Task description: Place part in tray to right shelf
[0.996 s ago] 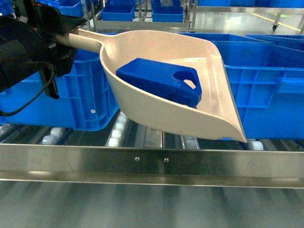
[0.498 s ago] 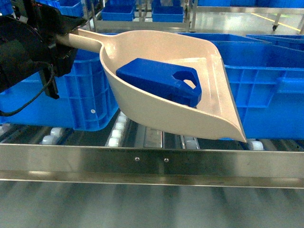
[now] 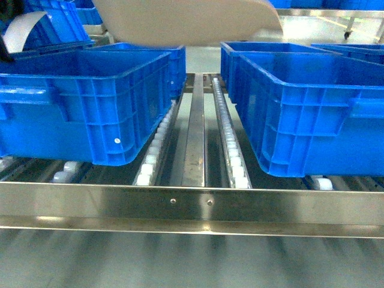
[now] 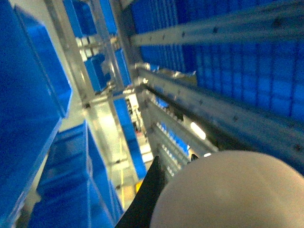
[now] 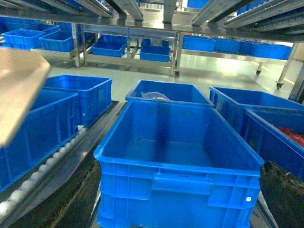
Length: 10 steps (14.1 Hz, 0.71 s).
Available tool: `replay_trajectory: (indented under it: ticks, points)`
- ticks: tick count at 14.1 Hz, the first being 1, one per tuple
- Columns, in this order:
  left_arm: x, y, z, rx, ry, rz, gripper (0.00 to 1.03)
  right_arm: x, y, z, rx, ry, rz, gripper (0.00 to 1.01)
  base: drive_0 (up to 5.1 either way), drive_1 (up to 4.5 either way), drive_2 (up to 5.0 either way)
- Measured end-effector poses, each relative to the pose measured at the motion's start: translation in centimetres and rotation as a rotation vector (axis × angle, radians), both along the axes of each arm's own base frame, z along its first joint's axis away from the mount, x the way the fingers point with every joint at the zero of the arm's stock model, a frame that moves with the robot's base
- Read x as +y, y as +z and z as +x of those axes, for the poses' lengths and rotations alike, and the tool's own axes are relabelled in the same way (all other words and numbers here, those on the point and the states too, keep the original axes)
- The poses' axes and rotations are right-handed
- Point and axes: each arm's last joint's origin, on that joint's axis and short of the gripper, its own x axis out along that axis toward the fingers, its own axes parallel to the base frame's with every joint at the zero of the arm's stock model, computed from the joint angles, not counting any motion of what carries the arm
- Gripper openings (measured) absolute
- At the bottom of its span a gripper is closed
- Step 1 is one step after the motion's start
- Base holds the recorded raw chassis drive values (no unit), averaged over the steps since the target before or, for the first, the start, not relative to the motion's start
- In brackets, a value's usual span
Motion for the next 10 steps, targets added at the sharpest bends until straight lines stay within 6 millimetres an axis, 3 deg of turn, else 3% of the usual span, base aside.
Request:
replay_trajectory:
  ticks: [1, 3, 8, 10]
  points:
    - [1.2, 1.8, 0.0, 0.008, 0.086, -0.020, 0.13, 0.0, 0.0, 0.0, -0.001, 0.000, 0.000, 0.98, 0.0, 0.00, 0.0]
    - [3.9, 2.9, 0.1, 0.159, 0.298, -0.022, 0.13, 0.0, 0.0, 0.0, 0.000, 0.000, 0.000, 0.98, 0.0, 0.00, 0.0]
    - [5.2, 3.7, 0.2, 0.236, 0.443, -0.009, 0.13, 0.0, 0.0, 0.0, 0.000, 0.000, 0.000, 0.98, 0.0, 0.00, 0.0]
    - [6.4, 5.9, 0.3, 0.275, 0.706, 0.090, 0.13, 0.0, 0.0, 0.0, 0.000, 0.000, 0.000, 0.98, 0.0, 0.00, 0.0]
